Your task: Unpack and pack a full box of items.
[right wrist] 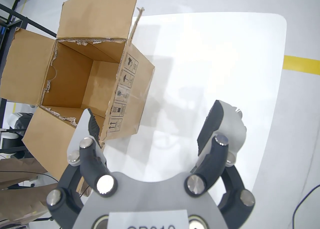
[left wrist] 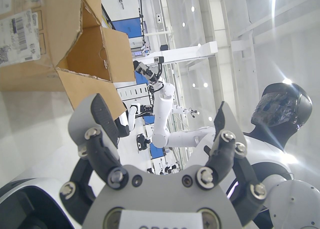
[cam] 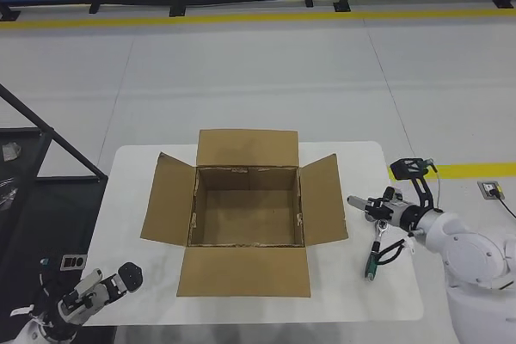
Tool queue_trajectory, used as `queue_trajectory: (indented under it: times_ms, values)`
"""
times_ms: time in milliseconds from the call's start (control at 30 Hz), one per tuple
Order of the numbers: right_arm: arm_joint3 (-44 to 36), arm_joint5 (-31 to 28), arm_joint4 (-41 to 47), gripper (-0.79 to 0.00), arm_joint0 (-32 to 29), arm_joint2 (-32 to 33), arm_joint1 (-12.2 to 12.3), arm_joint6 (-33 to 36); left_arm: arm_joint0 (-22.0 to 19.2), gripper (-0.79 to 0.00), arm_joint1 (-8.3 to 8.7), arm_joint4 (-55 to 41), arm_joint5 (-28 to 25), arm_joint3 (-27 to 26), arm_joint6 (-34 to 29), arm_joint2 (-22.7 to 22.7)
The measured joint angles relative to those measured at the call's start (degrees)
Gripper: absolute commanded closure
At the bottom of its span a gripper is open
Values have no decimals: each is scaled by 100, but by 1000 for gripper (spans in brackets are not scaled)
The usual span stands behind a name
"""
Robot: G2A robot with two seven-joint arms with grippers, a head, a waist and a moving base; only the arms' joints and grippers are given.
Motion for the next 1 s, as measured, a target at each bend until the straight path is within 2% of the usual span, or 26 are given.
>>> queue_trajectory:
  times_ms: [200, 367, 500, 633, 733, 1000]
  values:
    - [-373, 323, -324, -785, -598, 521, 84, -47, 43, -785, -12, -360, 70, 80, -97, -195]
    - [-379, 1080, -1299, -785, -905, 521, 128, 125, 50, -785, -20, -464, 51, 116, -255, -318]
    - [328, 1096, -1920, -785, -546, 77, 158, 701, 89, -785, -39, -572, 24, 180, -332, -338]
    - [1293, 650, -1744, -785, 16, -383, 156, 1270, 110, -785, -58, -635, 52, 275, -387, -313]
    - [1799, 666, -1681, -785, 305, -561, 140, 1292, 110, -785, -58, -633, 58, 276, -390, -311]
    - [1814, 671, -1679, -785, 313, -563, 140, 1291, 109, -785, -57, -632, 56, 275, -388, -311]
